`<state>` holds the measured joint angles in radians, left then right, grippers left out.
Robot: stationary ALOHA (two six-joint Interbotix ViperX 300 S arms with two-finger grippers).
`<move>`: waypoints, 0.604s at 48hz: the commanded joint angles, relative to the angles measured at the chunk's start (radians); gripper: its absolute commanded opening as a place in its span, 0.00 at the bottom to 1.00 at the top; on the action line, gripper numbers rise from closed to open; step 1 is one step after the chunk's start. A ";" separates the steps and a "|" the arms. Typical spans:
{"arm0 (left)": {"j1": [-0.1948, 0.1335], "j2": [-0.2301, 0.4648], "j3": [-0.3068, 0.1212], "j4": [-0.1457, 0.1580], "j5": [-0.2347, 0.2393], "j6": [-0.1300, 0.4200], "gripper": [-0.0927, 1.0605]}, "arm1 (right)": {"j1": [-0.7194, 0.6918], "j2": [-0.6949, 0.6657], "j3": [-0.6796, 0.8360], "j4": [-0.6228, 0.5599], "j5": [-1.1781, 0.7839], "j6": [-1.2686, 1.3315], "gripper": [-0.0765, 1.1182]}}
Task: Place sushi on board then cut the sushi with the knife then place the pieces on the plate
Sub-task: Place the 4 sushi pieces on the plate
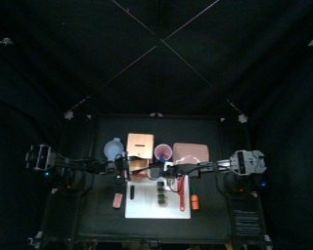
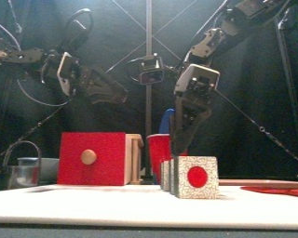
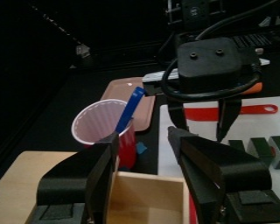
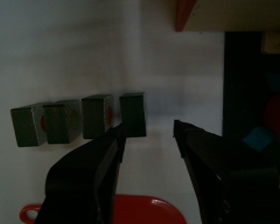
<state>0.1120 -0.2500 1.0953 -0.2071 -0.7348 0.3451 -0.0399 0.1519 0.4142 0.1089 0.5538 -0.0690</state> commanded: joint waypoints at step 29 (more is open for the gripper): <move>0.017 -0.044 0.041 -0.025 -0.008 -0.002 0.82 | 0.011 -0.002 -0.028 0.005 0.000 0.021 0.51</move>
<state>0.1258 -0.2869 1.1459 -0.2316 -0.7348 0.3421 -0.0291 0.2040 0.4080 0.1120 0.5507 -0.0522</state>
